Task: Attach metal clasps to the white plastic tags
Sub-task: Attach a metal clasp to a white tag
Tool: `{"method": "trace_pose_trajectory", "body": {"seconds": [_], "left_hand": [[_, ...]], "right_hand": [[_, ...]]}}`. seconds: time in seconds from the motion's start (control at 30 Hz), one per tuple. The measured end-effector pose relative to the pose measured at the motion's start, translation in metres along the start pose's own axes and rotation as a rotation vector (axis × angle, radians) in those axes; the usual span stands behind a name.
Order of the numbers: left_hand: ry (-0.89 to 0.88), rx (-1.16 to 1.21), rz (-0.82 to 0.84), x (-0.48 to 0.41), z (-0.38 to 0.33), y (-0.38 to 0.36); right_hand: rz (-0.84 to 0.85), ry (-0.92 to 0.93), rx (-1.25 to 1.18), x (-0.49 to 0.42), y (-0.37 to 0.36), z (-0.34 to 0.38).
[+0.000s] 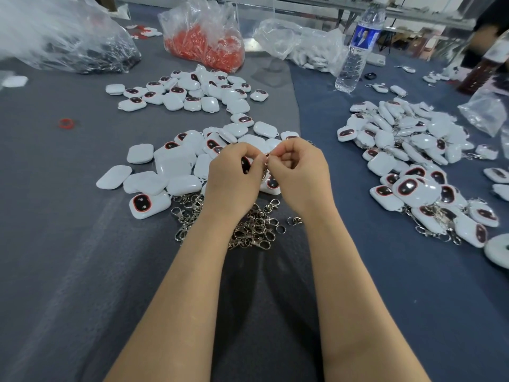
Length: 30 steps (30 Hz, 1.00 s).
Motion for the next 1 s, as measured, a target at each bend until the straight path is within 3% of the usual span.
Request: {"method": "trace_pose_trajectory", "body": {"seconds": [0.47,0.7,0.83,1.0], "left_hand": [[-0.061,-0.069,-0.042,0.002,-0.003,0.001],[-0.017,0.009,-0.002,0.000,0.002,0.000],[0.091,0.228,0.066,-0.001,0.007,-0.004],[0.068,0.208,0.091,0.001,0.003,-0.007]], "right_hand": [[0.014,0.023,0.043,0.002,-0.005,0.003],[-0.061,0.023,0.066,0.002,0.002,0.001],[-0.129,-0.029,0.046,0.003,0.009,-0.005],[-0.095,-0.033,0.089,0.003,0.005,-0.006]]}}
Point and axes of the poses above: each hand's wrist, its own x-axis away from the middle knuckle, its own y-axis out of the back of the hand, z = x × y, the point moved 7 cm from there along -x, towards the middle knuckle, and after that the axes turned 12 degrees about x, right-handed, at the moved point
